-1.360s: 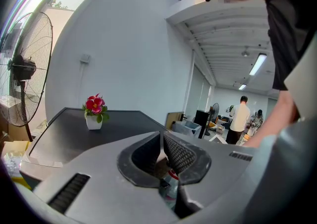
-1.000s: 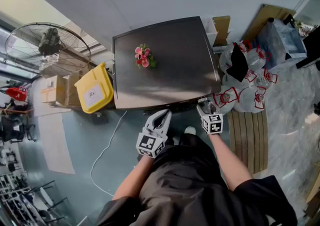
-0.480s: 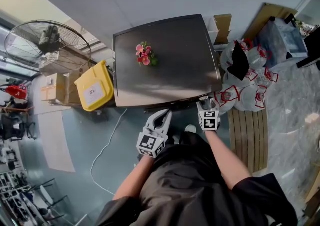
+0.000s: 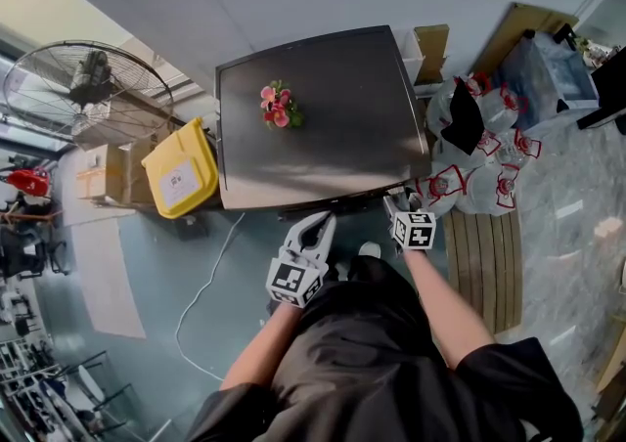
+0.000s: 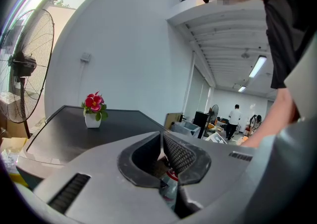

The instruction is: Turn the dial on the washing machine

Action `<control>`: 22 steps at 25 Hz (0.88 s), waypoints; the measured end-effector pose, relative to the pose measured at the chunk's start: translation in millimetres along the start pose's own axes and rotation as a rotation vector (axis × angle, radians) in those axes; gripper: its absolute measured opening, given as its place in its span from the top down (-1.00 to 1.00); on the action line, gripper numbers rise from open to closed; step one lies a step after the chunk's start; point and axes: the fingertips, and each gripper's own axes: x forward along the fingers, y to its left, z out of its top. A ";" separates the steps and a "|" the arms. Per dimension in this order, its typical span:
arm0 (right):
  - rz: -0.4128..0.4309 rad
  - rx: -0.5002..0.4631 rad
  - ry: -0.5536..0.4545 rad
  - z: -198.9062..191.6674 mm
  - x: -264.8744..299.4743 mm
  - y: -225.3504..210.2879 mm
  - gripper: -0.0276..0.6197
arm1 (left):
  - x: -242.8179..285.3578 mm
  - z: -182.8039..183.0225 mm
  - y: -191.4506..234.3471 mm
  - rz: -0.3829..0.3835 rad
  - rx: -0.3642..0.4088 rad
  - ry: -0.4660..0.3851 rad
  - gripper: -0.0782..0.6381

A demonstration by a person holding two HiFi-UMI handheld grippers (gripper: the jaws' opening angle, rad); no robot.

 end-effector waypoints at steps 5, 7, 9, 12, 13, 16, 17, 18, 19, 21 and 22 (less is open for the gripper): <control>0.091 0.166 -0.026 -0.2 1.1 -3.9 0.14 | 1.7 -0.8 0.5 -0.001 -0.009 0.007 0.73; 0.108 0.179 -0.025 -1.7 2.1 -4.5 0.14 | 2.7 0.0 -0.8 -0.006 -0.010 0.004 0.73; 0.112 0.176 -0.024 -1.7 2.8 -4.5 0.14 | 3.3 1.3 -1.2 -0.007 -0.002 0.004 0.73; 0.107 0.137 -0.014 0.2 1.7 -1.5 0.14 | 3.4 1.2 -0.5 -0.004 -0.001 0.009 0.73; 0.098 0.117 -0.014 0.6 0.5 -1.1 0.14 | 3.1 1.0 0.0 -0.002 -0.003 0.009 0.73; 0.055 0.032 -0.025 -1.7 -1.7 -0.9 0.14 | 0.8 2.3 3.9 0.007 -0.002 0.009 0.74; 0.043 0.001 -0.030 -1.4 -2.3 0.5 0.14 | 0.1 2.6 5.4 0.010 0.000 0.010 0.74; 0.034 -0.026 -0.032 -0.8 -2.6 2.4 0.14 | -0.3 2.5 6.6 0.013 0.002 0.010 0.74; 0.027 -0.045 -0.032 -0.4 -2.9 3.7 0.12 | -0.4 2.0 7.6 0.017 0.004 0.010 0.74; 0.017 -0.074 -0.025 -0.5 -2.7 4.6 0.12 | 0.4 1.1 8.5 0.022 0.005 0.009 0.74; 0.010 -0.094 -0.021 -0.4 -2.2 4.5 0.12 | 1.3 0.9 8.3 0.023 0.004 0.009 0.74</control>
